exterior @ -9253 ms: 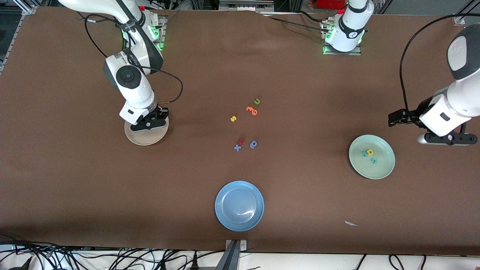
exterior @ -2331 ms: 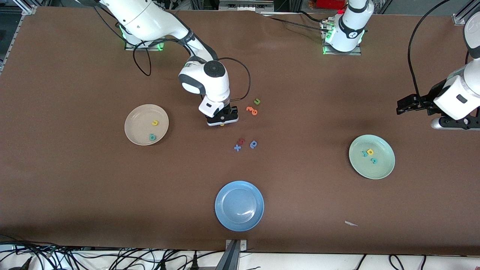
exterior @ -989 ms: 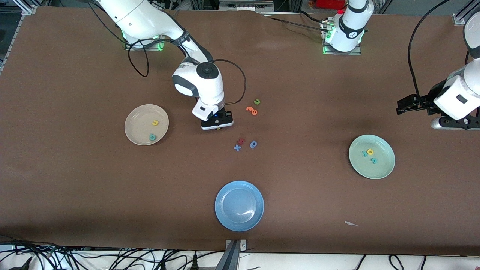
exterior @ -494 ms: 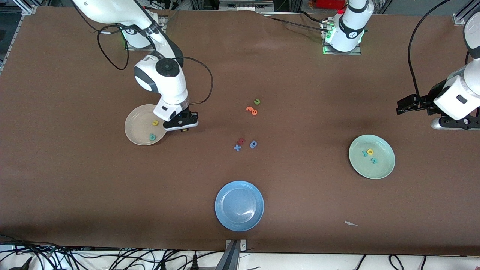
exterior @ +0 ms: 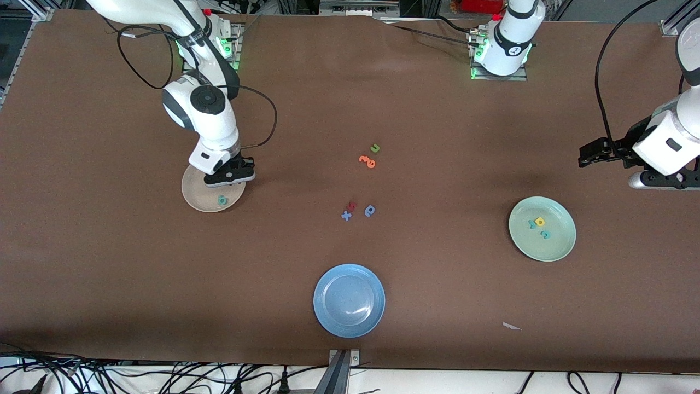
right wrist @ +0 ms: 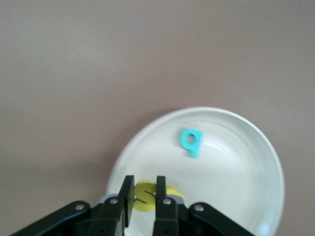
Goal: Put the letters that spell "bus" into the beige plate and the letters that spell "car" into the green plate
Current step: 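Carry the yellow s to the white plate and open the right gripper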
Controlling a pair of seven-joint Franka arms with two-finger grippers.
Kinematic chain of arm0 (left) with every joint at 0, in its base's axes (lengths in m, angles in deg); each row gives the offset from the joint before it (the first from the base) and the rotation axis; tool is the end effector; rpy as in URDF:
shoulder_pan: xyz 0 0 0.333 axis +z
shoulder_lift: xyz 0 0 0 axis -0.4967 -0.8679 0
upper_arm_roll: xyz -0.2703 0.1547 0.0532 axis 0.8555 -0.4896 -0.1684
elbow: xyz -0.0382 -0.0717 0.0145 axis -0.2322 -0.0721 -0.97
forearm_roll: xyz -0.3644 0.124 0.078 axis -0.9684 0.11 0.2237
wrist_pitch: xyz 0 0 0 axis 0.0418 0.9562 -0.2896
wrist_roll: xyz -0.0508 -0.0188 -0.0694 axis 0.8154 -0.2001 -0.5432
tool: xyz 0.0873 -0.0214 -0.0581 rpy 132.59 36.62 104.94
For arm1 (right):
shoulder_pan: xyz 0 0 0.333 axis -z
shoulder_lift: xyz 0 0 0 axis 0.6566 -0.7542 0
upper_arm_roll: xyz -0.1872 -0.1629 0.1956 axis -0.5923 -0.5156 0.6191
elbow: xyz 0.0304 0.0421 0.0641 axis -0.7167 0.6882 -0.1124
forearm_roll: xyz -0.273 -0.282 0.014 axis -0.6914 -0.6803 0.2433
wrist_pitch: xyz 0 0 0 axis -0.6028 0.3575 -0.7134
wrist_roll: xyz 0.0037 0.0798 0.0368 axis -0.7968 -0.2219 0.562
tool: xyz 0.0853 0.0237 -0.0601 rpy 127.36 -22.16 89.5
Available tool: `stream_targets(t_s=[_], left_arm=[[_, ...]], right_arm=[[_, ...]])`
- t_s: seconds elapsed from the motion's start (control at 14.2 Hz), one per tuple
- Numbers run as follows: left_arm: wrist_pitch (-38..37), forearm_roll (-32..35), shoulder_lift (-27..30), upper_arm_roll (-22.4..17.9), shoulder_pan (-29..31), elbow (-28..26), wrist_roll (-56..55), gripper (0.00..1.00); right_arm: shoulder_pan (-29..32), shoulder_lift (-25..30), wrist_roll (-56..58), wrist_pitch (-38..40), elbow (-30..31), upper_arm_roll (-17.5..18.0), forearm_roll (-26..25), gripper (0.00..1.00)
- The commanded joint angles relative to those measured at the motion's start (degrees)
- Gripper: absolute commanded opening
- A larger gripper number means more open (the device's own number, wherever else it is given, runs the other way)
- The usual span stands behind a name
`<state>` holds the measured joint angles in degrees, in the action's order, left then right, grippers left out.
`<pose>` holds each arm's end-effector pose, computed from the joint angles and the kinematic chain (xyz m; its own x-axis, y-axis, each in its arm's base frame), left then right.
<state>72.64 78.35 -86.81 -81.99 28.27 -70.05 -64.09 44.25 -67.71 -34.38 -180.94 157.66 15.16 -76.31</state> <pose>0.5866 0.0064 0.5392 0.9947 -0.0015 -0.1032 -0.0019 -1.0000 -0.0033 0.4817 0.1926 0.2286 0.9421 0.3240 0.0863 0.3018 -0.9316 0.2026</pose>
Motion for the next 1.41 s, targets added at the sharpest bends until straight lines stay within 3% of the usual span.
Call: stream_targets(t_s=[0.0, 0.07, 0.28, 0.49, 0.71, 0.85, 1.06, 1.2, 1.34], left_arm=[[-1.07, -1.69, -0.35, -0.22, 0.28, 1.09, 0.76, 1.0], [-1.07, -1.69, -0.35, -0.22, 0.28, 1.09, 0.76, 1.0], [-1.07, -1.69, -0.35, -0.22, 0.28, 1.09, 0.68, 1.0], [-1.07, -1.69, -0.35, -0.22, 0.28, 1.09, 0.68, 1.0], [-1.07, -1.69, -0.35, -0.22, 0.28, 1.09, 0.68, 1.0], [-1.07, -1.69, -0.35, -0.22, 0.28, 1.18, 0.68, 1.0], [-1.07, -1.69, -0.35, -0.22, 0.28, 1.09, 0.68, 1.0], [-1.07, -1.69, -0.35, -0.22, 0.28, 1.09, 0.68, 1.0], [-1.07, -1.69, -0.35, -0.22, 0.28, 1.09, 0.68, 1.0]], right_arm=[[1.89, 2.34, 2.45, -0.69, 2.67, 1.13, 0.99, 0.06], [1.89, 2.34, 2.45, -0.69, 2.67, 1.13, 1.08, 0.1], [1.89, 2.34, 2.28, -0.52, 2.67, 1.13, 3.53, 0.51], [1.89, 2.42, 2.28, -0.25, 2.67, 1.13, 4.68, 0.7], [1.97, 2.77, 2.37, -0.16, 2.49, 1.13, 5.74, 0.79], [1.97, 4.17, 2.63, -0.16, 2.14, 1.13, 7.83, 0.98], [1.89, 5.41, 2.89, 2.8, 0.05, 1.48, 12.85, 0.99], [1.8, 5.41, 3.5, 12.44, -5.91, 2.62, 13.39, 0.99], [1.71, 5.32, 6.91, 20.89, -12.5, 2.63, 18.36, 0.99]])
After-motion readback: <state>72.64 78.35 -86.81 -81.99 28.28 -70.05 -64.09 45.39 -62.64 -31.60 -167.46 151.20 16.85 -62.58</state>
